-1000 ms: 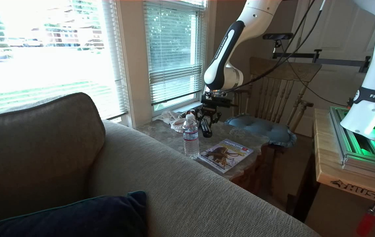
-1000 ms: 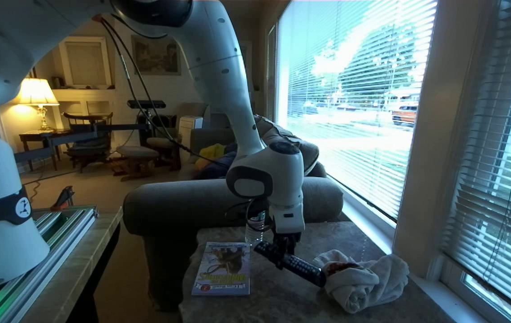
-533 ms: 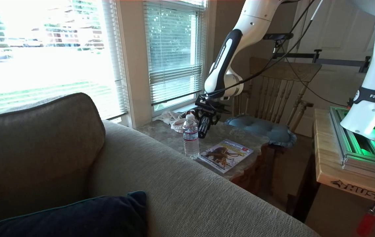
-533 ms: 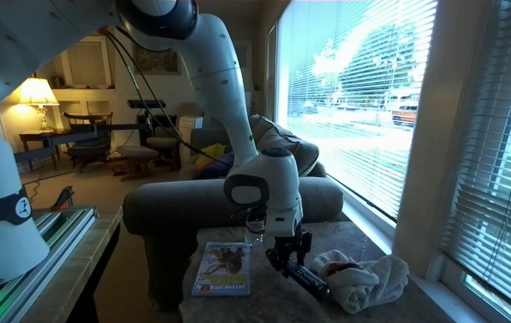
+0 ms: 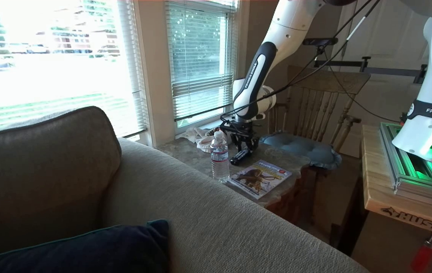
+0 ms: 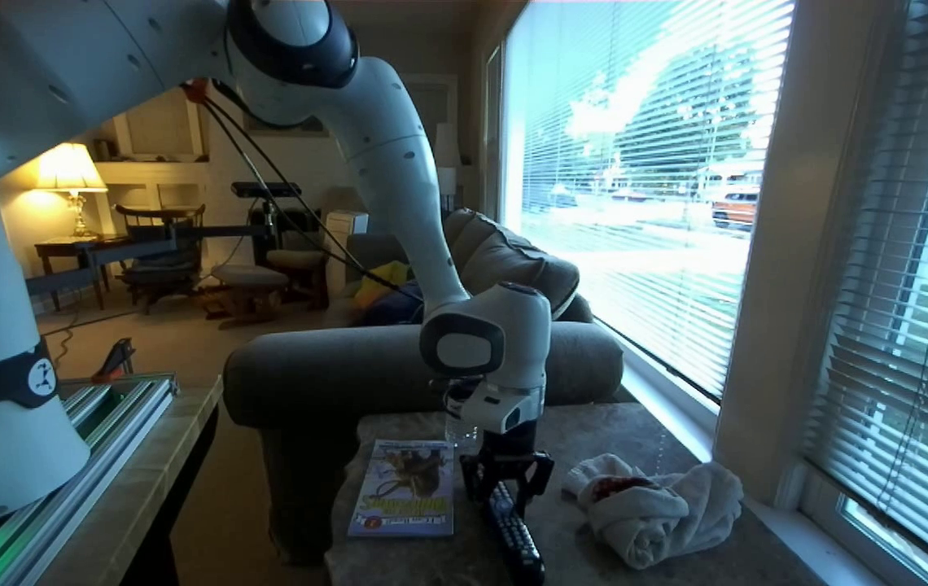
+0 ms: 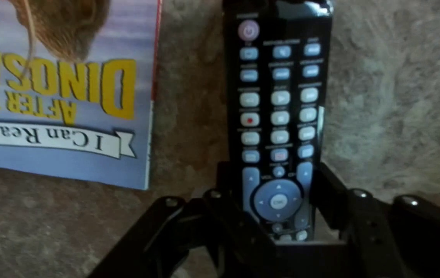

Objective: Rotate the black remote control then press one button.

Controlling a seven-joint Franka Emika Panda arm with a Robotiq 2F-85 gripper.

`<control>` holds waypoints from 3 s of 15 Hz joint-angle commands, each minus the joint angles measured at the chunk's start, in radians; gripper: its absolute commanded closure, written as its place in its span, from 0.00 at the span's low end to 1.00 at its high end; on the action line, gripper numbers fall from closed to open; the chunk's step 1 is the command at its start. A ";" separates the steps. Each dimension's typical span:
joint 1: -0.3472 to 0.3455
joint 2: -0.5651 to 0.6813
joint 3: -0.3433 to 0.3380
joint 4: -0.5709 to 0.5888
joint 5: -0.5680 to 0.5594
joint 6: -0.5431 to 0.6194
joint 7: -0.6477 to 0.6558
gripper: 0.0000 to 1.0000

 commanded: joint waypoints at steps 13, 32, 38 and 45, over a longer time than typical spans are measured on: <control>-0.236 0.025 0.237 0.121 -0.019 0.076 0.238 0.15; -0.242 -0.283 0.228 -0.164 -0.243 0.082 -0.277 0.00; -0.222 -0.269 0.215 -0.144 -0.220 0.080 -0.303 0.00; -0.268 -0.285 0.259 -0.154 -0.267 0.071 -0.641 0.00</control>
